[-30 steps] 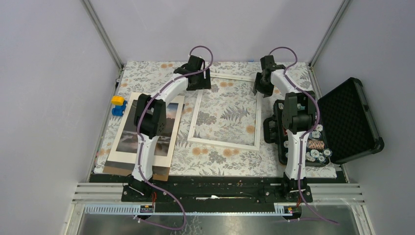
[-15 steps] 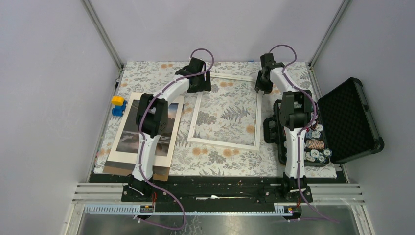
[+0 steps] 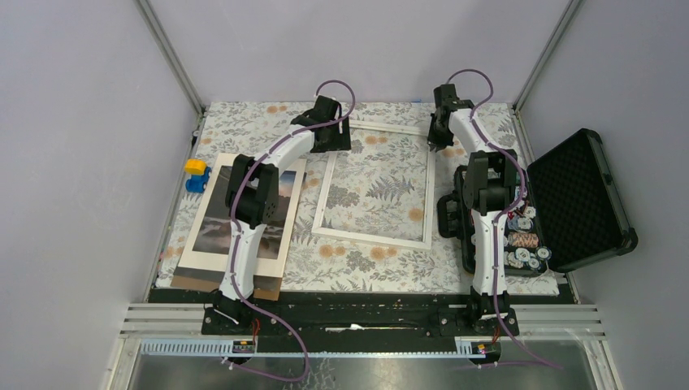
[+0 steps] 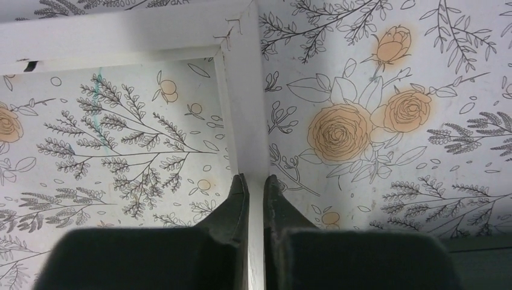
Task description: Put the photo into the frame
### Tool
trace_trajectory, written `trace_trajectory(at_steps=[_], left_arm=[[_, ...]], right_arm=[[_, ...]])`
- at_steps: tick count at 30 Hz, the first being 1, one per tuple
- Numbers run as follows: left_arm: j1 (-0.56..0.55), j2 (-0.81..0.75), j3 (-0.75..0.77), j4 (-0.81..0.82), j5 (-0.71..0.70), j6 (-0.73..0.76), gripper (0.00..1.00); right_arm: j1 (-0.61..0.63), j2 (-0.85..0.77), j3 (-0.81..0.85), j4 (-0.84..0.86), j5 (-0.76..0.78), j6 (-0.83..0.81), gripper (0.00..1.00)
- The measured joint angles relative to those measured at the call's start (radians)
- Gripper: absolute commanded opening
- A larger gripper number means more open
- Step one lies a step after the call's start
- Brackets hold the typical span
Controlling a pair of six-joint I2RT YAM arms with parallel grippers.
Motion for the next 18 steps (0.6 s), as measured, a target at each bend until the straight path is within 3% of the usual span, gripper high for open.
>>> trace_trajectory(at_steps=[5,7,9,12,18], left_arm=[[0.0,0.016,0.034,-0.015,-0.025,0.008,0.86],[0.001,0.05,0.097,-0.027,-0.037,0.014,0.87],[0.004,0.08,0.148,-0.031,-0.04,0.018,0.9],[0.012,0.097,0.173,-0.032,-0.04,0.02,0.91],[0.035,0.098,0.173,-0.047,-0.04,0.019,0.91]], right_arm=[[-0.005,-0.002,0.01,0.005,0.002,-0.012,0.04],[-0.008,0.002,0.01,0.004,-0.012,-0.013,0.48],[-0.012,0.001,0.01,0.005,-0.034,-0.006,0.69],[-0.013,-0.003,-0.003,0.027,-0.054,-0.003,0.77],[-0.014,-0.046,-0.059,0.047,-0.083,0.006,0.78]])
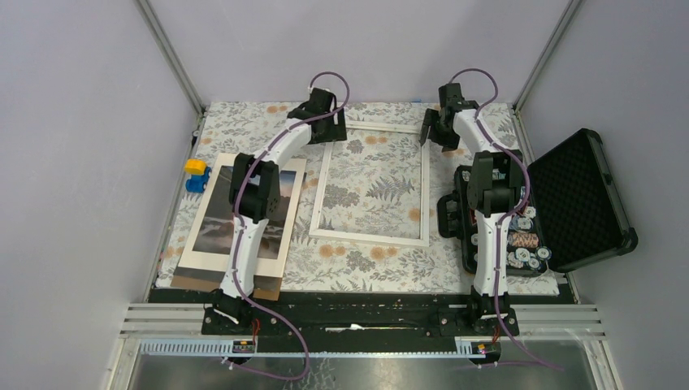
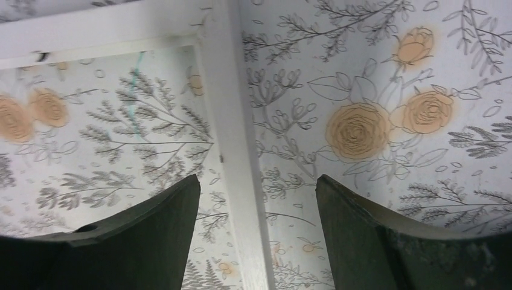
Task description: Put the photo into the frame
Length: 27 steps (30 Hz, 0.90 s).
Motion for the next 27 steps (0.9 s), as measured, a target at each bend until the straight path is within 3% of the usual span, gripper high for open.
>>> trace_trajectory(at_steps=[6,10,16,19,24,25,27], left_arm=[[0.03,0.0,0.0,0.0,-0.003,-0.003,0.84],[0.04,0.007,0.001,0.001,-0.005,-0.006,0.73],[0.035,0.085,0.061,0.004,-0.012,-0.008,0.74],[0.032,0.113,0.067,0.02,-0.026,-0.008,0.74],[0.031,0.119,0.067,0.12,-0.053,-0.007,0.66],[0.032,0.119,0.067,0.145,-0.056,-0.006,0.66],[0.032,0.119,0.067,0.178,-0.06,-0.006,0.81]], right_arm=[[0.0,-0.017,-0.029,0.063,-0.074,0.049,0.78],[0.0,-0.017,-0.058,0.084,-0.103,0.079,0.73],[0.0,-0.017,-0.067,0.095,-0.102,0.084,0.66],[0.0,-0.017,-0.071,0.1,-0.103,0.082,0.7],[0.0,-0.017,-0.072,0.109,-0.098,0.07,0.74],[0.0,-0.017,-0.071,0.111,-0.096,0.067,0.74],[0.0,-0.014,-0.066,0.108,-0.095,0.065,0.74]])
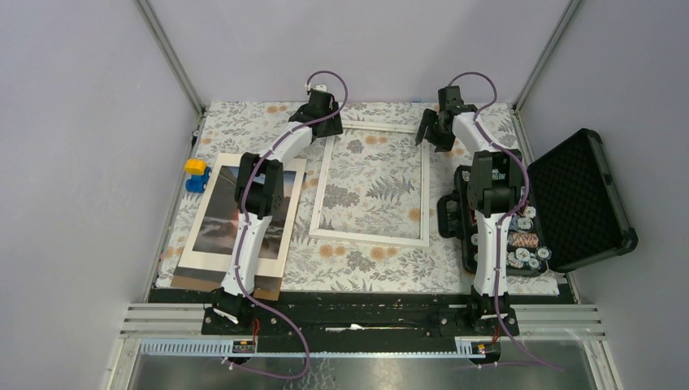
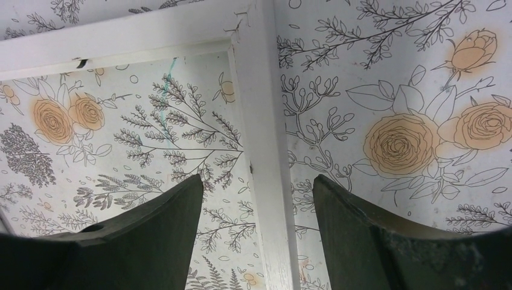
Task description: Put the photo into the frame
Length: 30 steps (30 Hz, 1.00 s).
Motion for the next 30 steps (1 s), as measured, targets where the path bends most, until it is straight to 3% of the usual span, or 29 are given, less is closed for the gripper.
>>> trace_trajectory(at_steps=[2,3,9,10,13,17,22,27,30], left_arm=[[0.0,0.0,0.0,0.014,0.001,0.0,0.96],[0.0,0.0,0.0,0.012,0.004,-0.001,0.98],[0.0,-0.048,-0.04,-0.089,0.02,-0.011,0.98],[0.0,-0.094,-0.098,-0.1,0.02,-0.019,0.98],[-0.008,-0.296,-0.305,-0.15,0.019,-0.039,0.97],[-0.036,-0.575,-0.516,-0.191,0.031,-0.058,0.93],[-0.118,-0.835,-0.747,-0.186,0.132,-0.003,0.98],[-0.196,-0.941,-0.981,-0.148,0.325,0.034,0.99],[-0.212,-0.954,-1.064,-0.128,0.35,0.03,0.99]], right_arm=[[0.0,0.004,0.01,-0.006,0.0,0.0,0.77],[0.0,0.004,0.011,-0.01,0.0,0.0,0.8],[0.015,-0.05,-0.039,-0.111,0.106,0.017,0.84],[0.021,-0.087,-0.075,-0.13,0.124,0.023,0.89],[0.064,-0.267,-0.243,-0.145,0.151,0.071,0.9],[0.212,-0.537,-0.44,-0.157,0.167,0.176,0.9],[0.353,-0.807,-0.701,-0.159,0.081,0.339,0.88],[0.342,-1.067,-1.02,-0.154,0.031,0.484,0.91],[0.342,-1.177,-1.121,-0.145,0.024,0.496,0.92]])
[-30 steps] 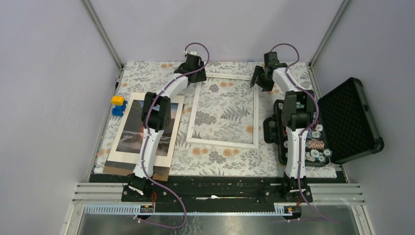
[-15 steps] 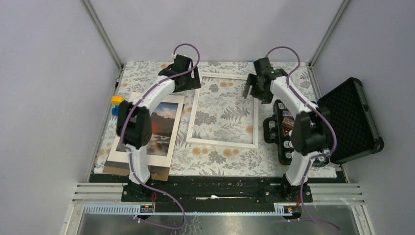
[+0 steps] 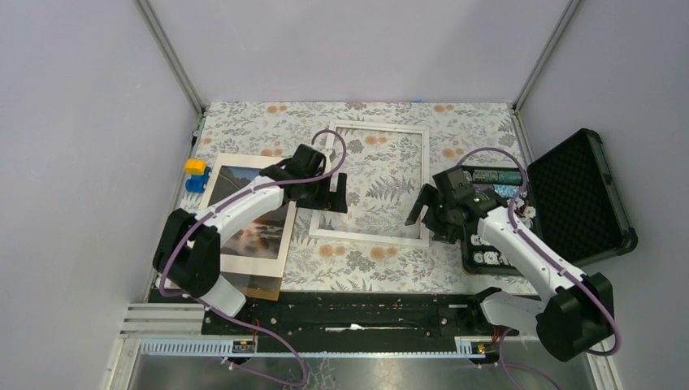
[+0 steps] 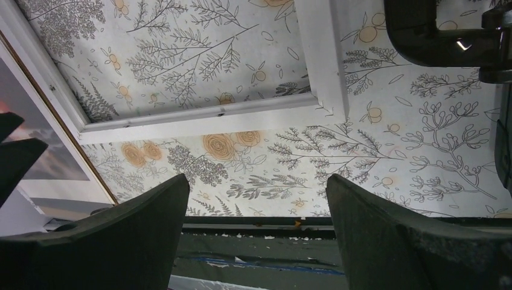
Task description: Put the photo into the frame
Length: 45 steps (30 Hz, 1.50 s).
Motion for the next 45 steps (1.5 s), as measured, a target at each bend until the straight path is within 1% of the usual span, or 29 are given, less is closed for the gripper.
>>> trace_trajectory(at_steps=[3,7,11,14,16,18,20,23,24,28,33,38,41,45], left_arm=[[0.0,-0.053,-0.067,0.004,-0.065,-0.029,0.99],[0.012,-0.109,-0.092,0.019,-0.158,-0.089,0.99],[0.023,-0.084,-0.121,0.064,-0.205,-0.133,0.98],[0.023,-0.039,-0.159,0.087,-0.217,-0.151,0.89],[0.016,-0.007,-0.174,0.082,-0.254,-0.153,0.82],[0.005,0.013,-0.175,0.078,-0.297,-0.152,0.72],[-0.001,0.016,-0.175,0.08,-0.337,-0.148,0.67],[-0.005,0.035,-0.154,0.079,-0.378,-0.145,0.53],[-0.008,0.055,-0.135,0.079,-0.386,-0.146,0.51],[-0.016,0.15,-0.052,0.08,-0.422,-0.144,0.51],[-0.026,0.164,-0.045,0.071,-0.435,-0.144,0.5],[-0.027,0.164,-0.05,0.072,-0.434,-0.143,0.45],[-0.027,0.164,-0.062,0.071,-0.432,-0.144,0.39],[-0.026,0.164,-0.076,0.074,-0.428,-0.144,0.37]], right_arm=[[0.0,-0.027,-0.042,0.035,0.006,0.004,0.92],[-0.002,0.0,-0.121,0.087,0.021,0.029,0.92],[-0.006,0.055,-0.162,0.129,0.037,0.058,0.91],[-0.02,0.081,-0.169,0.168,0.05,0.064,0.9],[-0.027,0.097,-0.167,0.188,0.064,0.055,0.9],[-0.028,0.114,-0.154,0.189,0.086,0.031,0.89],[-0.028,0.128,-0.134,0.188,0.105,-0.002,0.89],[-0.029,0.15,-0.098,0.195,0.121,-0.055,0.89],[-0.029,0.16,-0.089,0.199,0.126,-0.072,0.88],[-0.029,0.209,-0.067,0.206,0.133,-0.125,0.88],[-0.029,0.251,-0.05,0.212,0.135,-0.17,0.86],[-0.029,0.291,-0.037,0.227,0.136,-0.2,0.8],[-0.029,0.312,-0.037,0.235,0.135,-0.21,0.76],[-0.029,0.325,-0.037,0.252,0.133,-0.214,0.72]])
